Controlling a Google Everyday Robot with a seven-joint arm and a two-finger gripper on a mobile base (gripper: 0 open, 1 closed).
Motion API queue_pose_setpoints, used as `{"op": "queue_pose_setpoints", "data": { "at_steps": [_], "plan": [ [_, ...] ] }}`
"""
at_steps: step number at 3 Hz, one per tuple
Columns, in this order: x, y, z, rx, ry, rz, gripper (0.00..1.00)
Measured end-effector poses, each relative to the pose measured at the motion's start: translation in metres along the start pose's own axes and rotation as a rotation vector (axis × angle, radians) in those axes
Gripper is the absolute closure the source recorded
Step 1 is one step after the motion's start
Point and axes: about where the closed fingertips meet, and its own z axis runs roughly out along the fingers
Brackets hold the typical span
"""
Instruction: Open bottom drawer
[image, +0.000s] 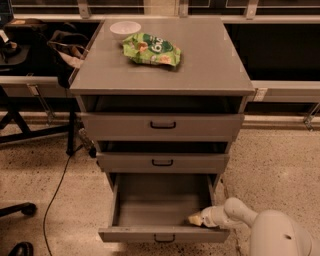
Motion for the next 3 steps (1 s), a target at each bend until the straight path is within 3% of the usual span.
{"op": "queue_pose_setpoints", "data": {
  "at_steps": [1, 3],
  "plan": [
    [0.0151, 0.0120, -0.0101, -0.030, -0.019, 0.002, 1.00],
    [0.0091, 0.0105, -0.0144, -0.030, -0.019, 0.002, 1.00]
  ]
}}
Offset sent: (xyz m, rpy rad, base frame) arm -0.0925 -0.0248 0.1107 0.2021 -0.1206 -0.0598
